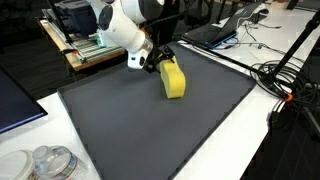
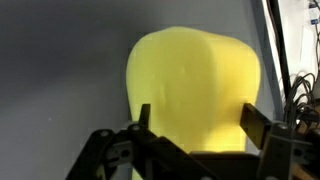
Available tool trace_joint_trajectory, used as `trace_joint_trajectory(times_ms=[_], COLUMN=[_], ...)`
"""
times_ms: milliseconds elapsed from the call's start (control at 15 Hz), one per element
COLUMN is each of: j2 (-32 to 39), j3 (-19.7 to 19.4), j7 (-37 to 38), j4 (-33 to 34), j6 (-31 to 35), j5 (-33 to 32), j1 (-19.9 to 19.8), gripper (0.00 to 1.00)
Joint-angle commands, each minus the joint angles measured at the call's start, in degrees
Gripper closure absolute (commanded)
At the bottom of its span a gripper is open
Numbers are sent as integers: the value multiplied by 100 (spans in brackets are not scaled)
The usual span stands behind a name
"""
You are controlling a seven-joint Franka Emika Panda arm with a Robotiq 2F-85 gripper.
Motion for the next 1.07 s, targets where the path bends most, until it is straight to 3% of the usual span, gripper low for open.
trace_joint_trajectory(times_ms=[0, 533, 800, 1000], j2=[285, 222, -208, -804], j3=[2, -51, -158, -308], j7=[-251, 48, 683, 1872], j4=[204, 358, 251, 122], j6=[-108, -107, -96, 112], j5=[468, 387, -207, -1555], j1=[-87, 121, 333, 739], gripper=[41, 92, 96, 95])
